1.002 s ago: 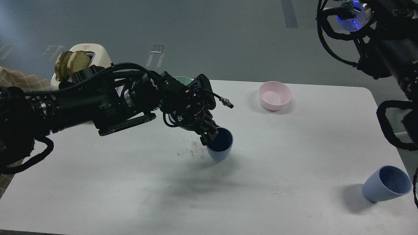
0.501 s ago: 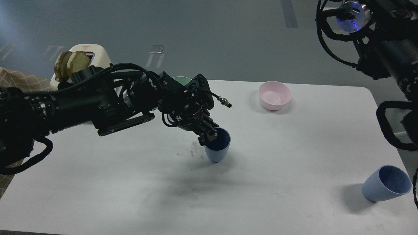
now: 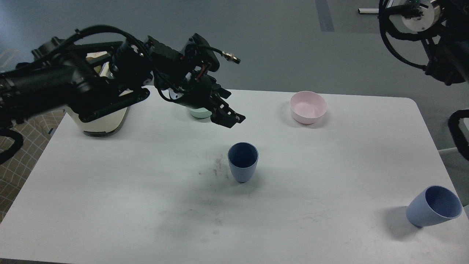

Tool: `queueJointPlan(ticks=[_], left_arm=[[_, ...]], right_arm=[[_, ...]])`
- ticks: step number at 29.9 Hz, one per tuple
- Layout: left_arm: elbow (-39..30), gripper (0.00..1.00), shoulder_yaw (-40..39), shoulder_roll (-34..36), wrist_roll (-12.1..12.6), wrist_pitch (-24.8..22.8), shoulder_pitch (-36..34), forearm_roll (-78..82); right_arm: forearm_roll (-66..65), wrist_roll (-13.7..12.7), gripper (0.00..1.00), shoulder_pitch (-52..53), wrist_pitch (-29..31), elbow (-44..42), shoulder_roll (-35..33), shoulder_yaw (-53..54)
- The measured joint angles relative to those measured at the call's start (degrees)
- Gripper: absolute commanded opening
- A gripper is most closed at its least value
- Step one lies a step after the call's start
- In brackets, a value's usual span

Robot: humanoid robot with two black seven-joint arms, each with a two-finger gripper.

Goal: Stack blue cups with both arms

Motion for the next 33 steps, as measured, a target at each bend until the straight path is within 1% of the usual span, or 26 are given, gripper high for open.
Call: queueJointPlan(ticks=[5,9,11,13,14,18,21,26,29,33], left_arm=[[0.7,0.93,-4.0,7.0,0.0,0.0,-1.0,-18.3],[1.8,0.93,-7.1,10.6,0.0,0.0,0.6,-32.0],[3.4,0.93,-7.6,11.5,0.0,0.0,2.1,-39.6],[4.9,0.93,-7.8,11.7,0.0,0.0,3.2,-47.3],[5.5,0.93,-7.8,11.7,0.0,0.0,3.7,-50.4],[7.7,0.93,-7.8,10.6,0.0,0.0,5.8,-63.5],[8.1,0.93,-7.8,9.2,0.0,0.0,7.4,-67.5],[8.1,0.93,-7.8,7.1,0.0,0.0,9.1,-68.3],[8.1,0.93,-8.1,6.0,0.0,0.0,9.3,-68.3],[8.1,0.93,-8.2,4.8,0.0,0.0,9.4,-68.3]], right_arm=[[-1.5,0.0,1.0,1.5,0.0,10.3,-9.9,-10.3],[-5.6,0.0,1.0,3.1,0.0,20.1,-19.8,-16.1],[-9.9,0.0,1.0,3.5,0.0,25.3,-25.3,-17.3],[-16.7,0.0,1.0,3.6,0.0,31.6,-32.5,-18.2],[-19.5,0.0,1.0,3.7,0.0,34.0,-34.6,-18.4],[-32.8,0.0,1.0,3.0,0.0,45.2,-47.8,-20.5],[-40.2,0.0,1.0,1.9,0.0,51.7,-56.2,-22.4],[-52.6,0.0,1.0,-3.3,0.0,59.9,-70.1,-23.7],[-59.1,0.0,1.0,-6.5,0.0,62.2,-75.1,-24.4],[-64.1,0.0,0.99,-8.5,0.0,62.8,-78.5,-28.8]])
